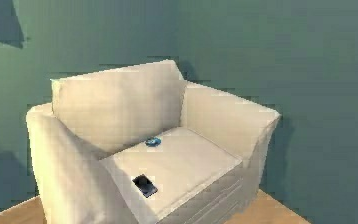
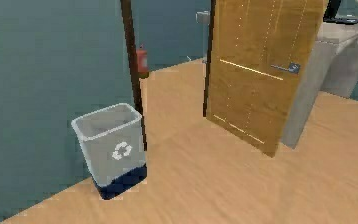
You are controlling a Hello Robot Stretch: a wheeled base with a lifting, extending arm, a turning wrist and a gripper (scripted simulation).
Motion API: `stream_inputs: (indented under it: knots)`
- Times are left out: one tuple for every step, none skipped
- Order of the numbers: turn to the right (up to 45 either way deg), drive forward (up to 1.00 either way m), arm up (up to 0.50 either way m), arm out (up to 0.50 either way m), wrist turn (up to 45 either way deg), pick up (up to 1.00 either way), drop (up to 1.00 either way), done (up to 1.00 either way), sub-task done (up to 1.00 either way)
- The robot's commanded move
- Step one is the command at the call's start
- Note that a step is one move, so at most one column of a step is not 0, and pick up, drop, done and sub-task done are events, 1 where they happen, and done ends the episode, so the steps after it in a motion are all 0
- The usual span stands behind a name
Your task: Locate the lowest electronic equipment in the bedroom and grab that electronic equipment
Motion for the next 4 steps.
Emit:
stream_inputs:
  knots:
    - [-45.0, 0.0, 0.0, 0.0, 0.0, 0.0, 0.0, 0.0, 0.0]
    - [-45.0, 0.0, 0.0, 0.0, 0.0, 0.0, 0.0, 0.0, 0.0]
    - [-12.0, 0.0, 0.0, 0.0, 0.0, 0.0, 0.0, 0.0, 0.0]
    - [0.0, 0.0, 0.5, 0.0, 0.0, 0.0, 0.0, 0.0, 0.0]
